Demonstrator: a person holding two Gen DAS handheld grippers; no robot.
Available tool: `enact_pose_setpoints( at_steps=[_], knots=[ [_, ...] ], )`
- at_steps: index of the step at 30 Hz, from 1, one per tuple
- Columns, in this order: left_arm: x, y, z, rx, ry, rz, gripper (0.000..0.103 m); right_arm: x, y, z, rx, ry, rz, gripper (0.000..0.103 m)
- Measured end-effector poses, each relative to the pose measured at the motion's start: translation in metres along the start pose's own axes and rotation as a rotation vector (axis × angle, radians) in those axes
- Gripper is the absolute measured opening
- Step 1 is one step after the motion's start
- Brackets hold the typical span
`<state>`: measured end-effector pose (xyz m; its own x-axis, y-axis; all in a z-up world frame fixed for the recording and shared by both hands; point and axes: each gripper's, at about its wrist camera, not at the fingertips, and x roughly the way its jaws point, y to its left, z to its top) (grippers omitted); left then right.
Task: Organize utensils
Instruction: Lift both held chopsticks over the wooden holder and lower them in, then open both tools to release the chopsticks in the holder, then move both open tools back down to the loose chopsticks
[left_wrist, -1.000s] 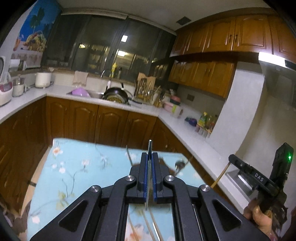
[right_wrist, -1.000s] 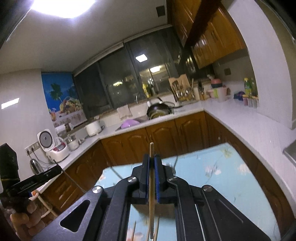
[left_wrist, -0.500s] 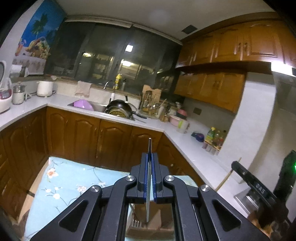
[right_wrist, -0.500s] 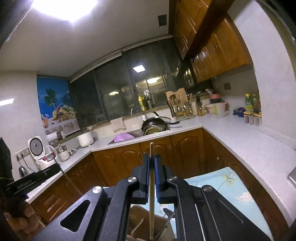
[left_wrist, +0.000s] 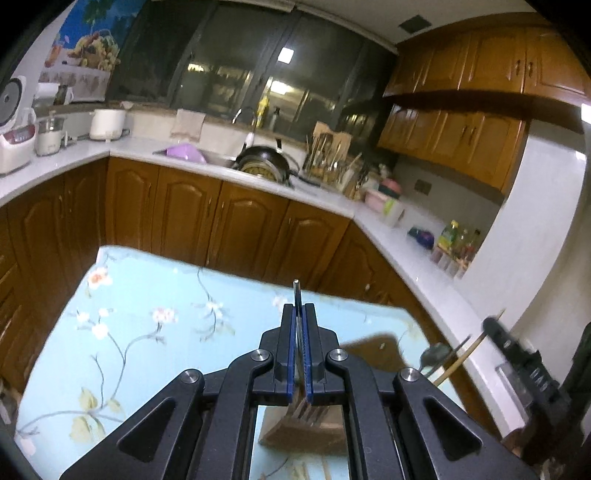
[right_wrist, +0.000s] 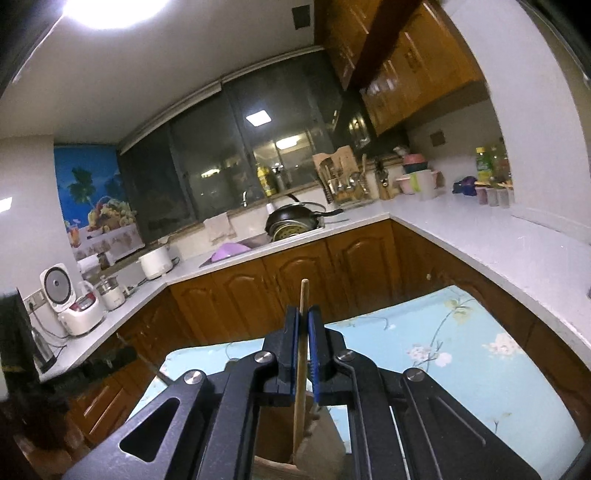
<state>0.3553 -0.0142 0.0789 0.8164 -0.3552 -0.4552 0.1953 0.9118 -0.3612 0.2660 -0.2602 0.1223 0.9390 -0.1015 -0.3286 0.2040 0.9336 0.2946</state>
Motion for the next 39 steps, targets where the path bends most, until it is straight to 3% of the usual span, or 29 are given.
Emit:
enact_pose_setpoints(
  at_steps=[10,20,23,25,27,29,31,33,35,39],
  knots=[
    [0.004,0.003,0.016,0.001,0.028,0.013,0.0,0.001,-0.004,-0.003,0.028,0.021,-0.005,0.005],
    [0.001,0.009,0.004,0.0,0.047,0.014,0.0,0.01,-0.01,-0.014,0.041,0.066,-0.005,0.006],
    [-0.002,0.01,0.006,-0.005,0.059,0.009,0.002,0.01,-0.01,-0.014,0.048,0.078,0.003,0.012],
    [-0.005,0.009,0.008,0.0,0.061,0.009,0.006,0.008,-0.012,-0.013,0.054,0.082,0.011,0.022],
    [-0.012,0.008,0.009,0.003,0.058,0.013,0.023,0.003,-0.012,-0.013,0.061,0.076,0.021,0.047],
    [-0.021,0.008,0.007,0.004,0.038,0.02,0.046,-0.005,-0.013,-0.013,0.067,0.064,0.033,0.059],
    [-0.032,0.007,0.003,0.016,0.025,0.035,0.051,-0.016,-0.013,-0.013,0.061,0.049,0.034,0.066],
    [-0.043,0.007,-0.002,0.021,0.019,0.035,0.056,-0.024,-0.015,-0.013,0.061,0.041,0.035,0.094],
    [-0.053,0.007,-0.009,0.026,0.016,0.044,0.064,-0.034,-0.017,-0.015,0.066,0.03,0.04,0.099],
    [-0.077,0.003,-0.03,0.043,0.006,0.071,0.075,-0.052,-0.022,-0.022,0.072,0.043,0.038,0.099]
  ],
)
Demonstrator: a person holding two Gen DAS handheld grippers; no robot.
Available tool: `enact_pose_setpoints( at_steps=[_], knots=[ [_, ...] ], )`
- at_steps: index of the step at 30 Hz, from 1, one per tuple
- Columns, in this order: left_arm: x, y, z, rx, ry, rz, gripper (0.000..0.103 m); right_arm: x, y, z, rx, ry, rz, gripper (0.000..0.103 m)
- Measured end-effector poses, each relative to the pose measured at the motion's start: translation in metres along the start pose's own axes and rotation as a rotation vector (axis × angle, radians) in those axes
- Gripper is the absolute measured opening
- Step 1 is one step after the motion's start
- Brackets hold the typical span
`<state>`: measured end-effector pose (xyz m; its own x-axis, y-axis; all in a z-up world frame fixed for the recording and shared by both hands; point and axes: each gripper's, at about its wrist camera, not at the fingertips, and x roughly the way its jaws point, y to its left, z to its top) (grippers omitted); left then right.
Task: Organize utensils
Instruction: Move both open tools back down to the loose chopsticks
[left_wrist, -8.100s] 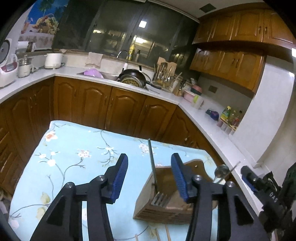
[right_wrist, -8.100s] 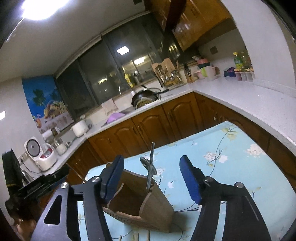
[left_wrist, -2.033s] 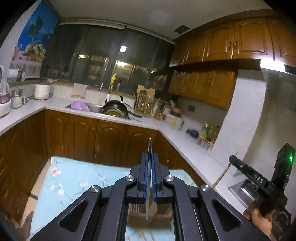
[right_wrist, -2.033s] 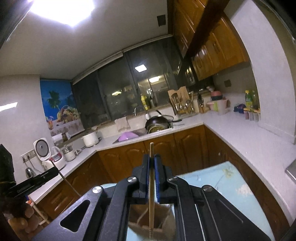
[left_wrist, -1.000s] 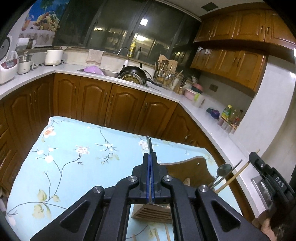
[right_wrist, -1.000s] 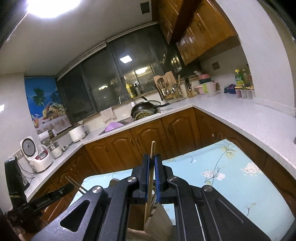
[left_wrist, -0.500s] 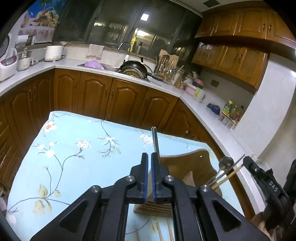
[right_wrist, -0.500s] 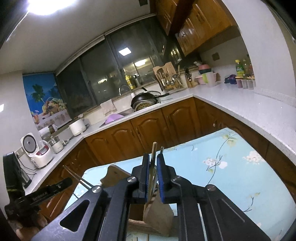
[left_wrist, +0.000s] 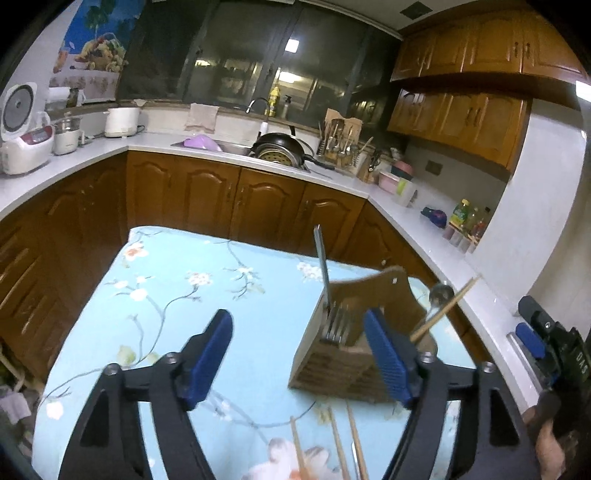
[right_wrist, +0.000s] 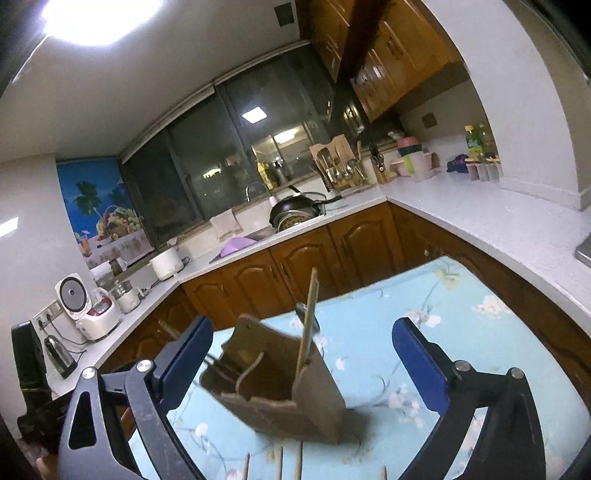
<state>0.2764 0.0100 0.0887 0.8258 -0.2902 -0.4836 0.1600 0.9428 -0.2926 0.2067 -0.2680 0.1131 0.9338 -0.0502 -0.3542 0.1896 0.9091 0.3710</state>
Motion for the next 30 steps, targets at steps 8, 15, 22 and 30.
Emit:
enact_pose_setpoints(
  at_steps=[8,15,22,30],
  knots=[
    [-0.045,-0.001,-0.04,0.008,0.043,0.039,0.08,-0.039,-0.011,-0.032,-0.033,0.054,-0.038,0.1],
    [-0.071,0.004,-0.064,0.01,0.082,0.056,0.084,-0.061,-0.02,-0.069,-0.046,0.109,-0.073,0.1],
    [-0.081,0.006,-0.082,0.012,0.137,0.057,0.084,-0.07,-0.025,-0.105,-0.035,0.177,-0.086,0.1],
    [-0.082,0.01,-0.096,0.01,0.21,0.068,0.084,-0.068,-0.025,-0.125,-0.043,0.231,-0.088,0.1]
  ],
)
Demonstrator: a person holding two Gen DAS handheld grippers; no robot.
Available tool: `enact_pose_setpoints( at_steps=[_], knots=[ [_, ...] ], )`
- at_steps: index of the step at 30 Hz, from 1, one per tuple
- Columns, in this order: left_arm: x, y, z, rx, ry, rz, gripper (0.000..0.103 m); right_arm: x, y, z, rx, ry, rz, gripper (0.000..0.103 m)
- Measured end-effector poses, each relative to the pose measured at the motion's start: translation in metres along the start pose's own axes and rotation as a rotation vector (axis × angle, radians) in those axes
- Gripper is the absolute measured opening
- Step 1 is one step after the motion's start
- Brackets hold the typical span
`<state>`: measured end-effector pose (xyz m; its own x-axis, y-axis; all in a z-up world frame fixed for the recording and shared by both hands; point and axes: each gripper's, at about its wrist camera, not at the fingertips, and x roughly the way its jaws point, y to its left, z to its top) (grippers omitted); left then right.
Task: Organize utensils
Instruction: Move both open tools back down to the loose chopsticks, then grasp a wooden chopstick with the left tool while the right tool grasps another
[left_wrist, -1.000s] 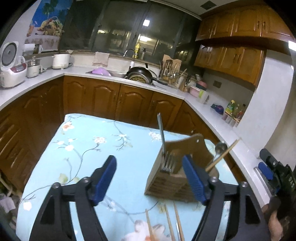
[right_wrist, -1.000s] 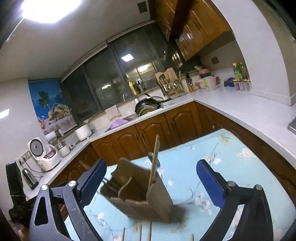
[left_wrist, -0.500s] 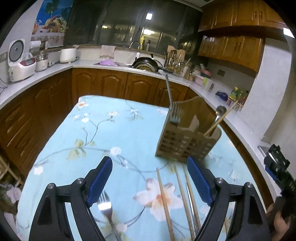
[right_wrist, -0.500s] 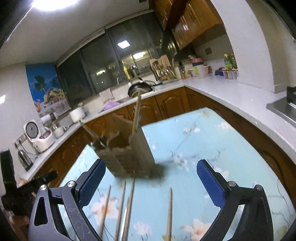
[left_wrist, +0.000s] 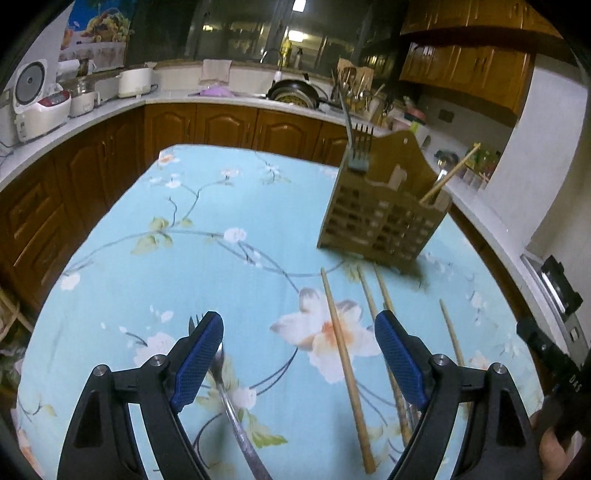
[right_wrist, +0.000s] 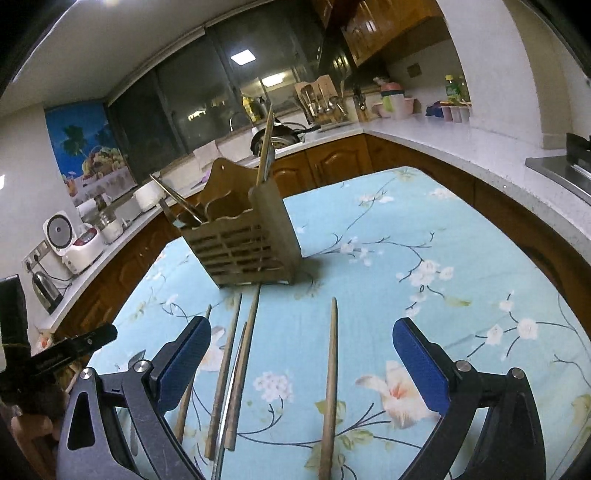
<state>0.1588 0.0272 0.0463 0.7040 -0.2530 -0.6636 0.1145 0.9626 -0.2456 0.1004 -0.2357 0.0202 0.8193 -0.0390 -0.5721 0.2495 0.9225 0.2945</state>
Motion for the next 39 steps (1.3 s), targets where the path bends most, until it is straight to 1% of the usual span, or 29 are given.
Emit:
enact_pose_setpoints(
  at_steps=[9,11,14,17,19,21,22,23,24,25,27,32,34,38,39],
  knots=[
    [0.008,0.001,0.004,0.005,0.035,0.002,0.084,0.009,0.001,-0.003,0.002,0.031,0.003,0.1],
    [0.011,0.002,0.004,-0.004,0.045,-0.008,0.084,0.012,0.002,-0.003,-0.003,0.039,0.006,0.1],
    [0.02,0.001,0.007,-0.009,0.068,-0.02,0.083,0.018,0.005,-0.002,-0.014,0.051,0.012,0.1],
    [0.031,-0.001,0.011,0.008,0.098,-0.021,0.082,0.027,0.007,-0.001,-0.024,0.072,0.019,0.098],
    [0.042,-0.005,0.015,0.021,0.112,-0.021,0.081,0.034,0.009,0.0,-0.029,0.088,0.027,0.091],
    [0.052,-0.01,0.019,0.033,0.126,-0.03,0.076,0.044,0.011,0.002,-0.039,0.115,0.033,0.076],
    [0.057,-0.012,0.021,0.04,0.138,-0.035,0.07,0.05,0.012,0.003,-0.041,0.131,0.037,0.071],
    [0.063,-0.014,0.024,0.049,0.152,-0.039,0.063,0.056,0.013,0.004,-0.041,0.151,0.044,0.061],
    [0.069,-0.016,0.026,0.054,0.161,-0.041,0.06,0.063,0.014,0.005,-0.043,0.17,0.052,0.054],
    [0.075,-0.018,0.028,0.059,0.172,-0.043,0.058,0.069,0.015,0.006,-0.043,0.184,0.059,0.052],
    [0.087,-0.02,0.033,0.062,0.186,-0.039,0.056,0.085,0.02,0.009,-0.043,0.215,0.08,0.042],
    [0.113,-0.02,0.043,0.055,0.222,-0.043,0.049,0.126,0.036,0.018,-0.051,0.285,0.11,0.03],
    [0.122,-0.022,0.046,0.056,0.232,-0.043,0.048,0.14,0.042,0.02,-0.064,0.307,0.114,0.029],
    [0.138,-0.023,0.05,0.062,0.256,-0.042,0.044,0.172,0.056,0.019,-0.109,0.363,0.106,0.024],
    [0.142,-0.023,0.051,0.064,0.265,-0.049,0.043,0.178,0.058,0.018,-0.122,0.378,0.096,0.021]
  ],
)
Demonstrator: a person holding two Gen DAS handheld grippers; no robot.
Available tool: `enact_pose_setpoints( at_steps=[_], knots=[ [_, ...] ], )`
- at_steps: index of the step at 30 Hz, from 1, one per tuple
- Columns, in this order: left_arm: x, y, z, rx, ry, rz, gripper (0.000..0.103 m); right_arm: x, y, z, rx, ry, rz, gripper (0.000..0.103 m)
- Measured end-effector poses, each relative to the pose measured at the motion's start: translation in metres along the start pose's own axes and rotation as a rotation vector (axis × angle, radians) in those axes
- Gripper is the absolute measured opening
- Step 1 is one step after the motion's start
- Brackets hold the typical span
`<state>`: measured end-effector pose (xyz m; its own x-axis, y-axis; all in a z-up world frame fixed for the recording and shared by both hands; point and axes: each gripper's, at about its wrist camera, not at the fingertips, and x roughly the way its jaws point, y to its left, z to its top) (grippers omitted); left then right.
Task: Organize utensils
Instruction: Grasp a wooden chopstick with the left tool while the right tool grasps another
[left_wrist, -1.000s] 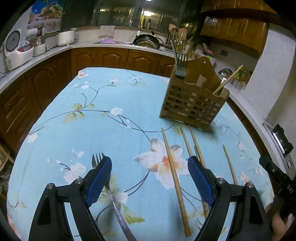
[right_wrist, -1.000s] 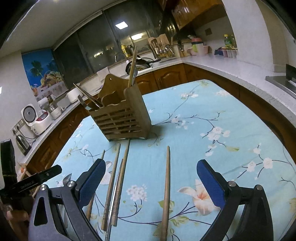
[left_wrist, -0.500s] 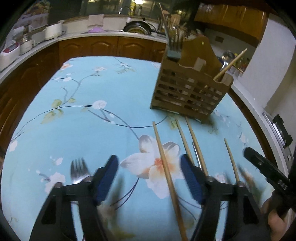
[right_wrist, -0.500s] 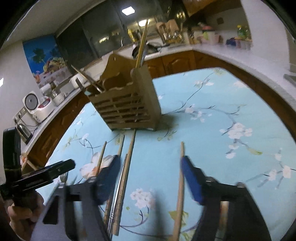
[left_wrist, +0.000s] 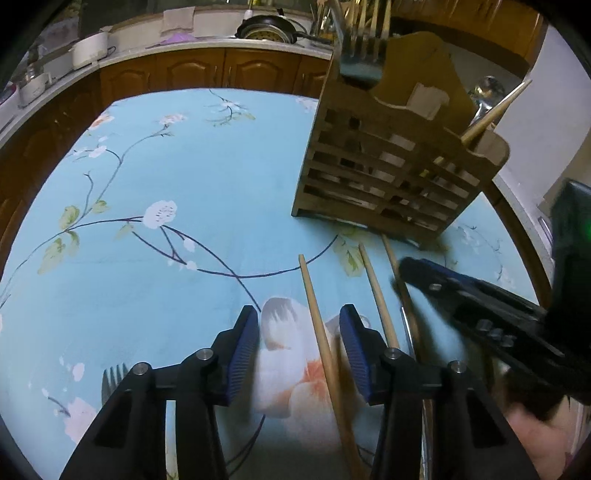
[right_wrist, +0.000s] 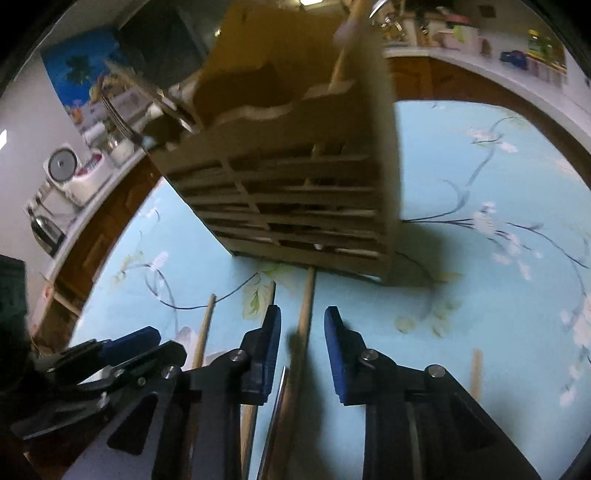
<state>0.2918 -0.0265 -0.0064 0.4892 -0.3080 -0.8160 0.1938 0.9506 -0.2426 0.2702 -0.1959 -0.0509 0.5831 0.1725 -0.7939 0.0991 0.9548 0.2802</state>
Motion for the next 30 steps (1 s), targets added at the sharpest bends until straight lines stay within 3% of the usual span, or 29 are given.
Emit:
enact_pose_setpoints(
  at_steps=[3,9,11,22,24,25,27,30],
  knots=[
    [0.009,-0.002,0.004,0.014,0.013,0.004,0.039,0.006,0.004,0.001,-0.046,-0.001,-0.058,0.007],
    [0.025,-0.015,0.004,0.081,0.013,0.052,0.035,-0.014,-0.012,-0.019,-0.044,0.005,-0.056,0.006],
    [0.025,-0.021,-0.003,0.124,0.004,0.083,0.021,-0.024,-0.017,-0.029,-0.041,0.01,-0.058,0.006],
    [0.028,-0.03,-0.001,0.12,0.039,0.1,0.021,-0.026,-0.019,-0.024,-0.026,0.012,-0.066,0.013],
    [0.027,-0.034,-0.002,0.143,0.027,0.12,0.018,-0.024,-0.02,-0.023,-0.015,0.01,-0.059,0.012],
    [0.027,-0.037,-0.003,0.156,0.021,0.128,0.012,-0.024,-0.02,-0.023,-0.02,0.014,-0.066,0.012],
    [0.026,-0.038,-0.006,0.17,0.013,0.122,0.007,-0.024,-0.016,-0.023,-0.029,0.016,-0.085,0.006],
    [0.016,-0.031,-0.01,0.137,0.022,0.068,0.004,-0.029,-0.016,-0.024,0.004,0.015,-0.047,0.005]
  ],
)
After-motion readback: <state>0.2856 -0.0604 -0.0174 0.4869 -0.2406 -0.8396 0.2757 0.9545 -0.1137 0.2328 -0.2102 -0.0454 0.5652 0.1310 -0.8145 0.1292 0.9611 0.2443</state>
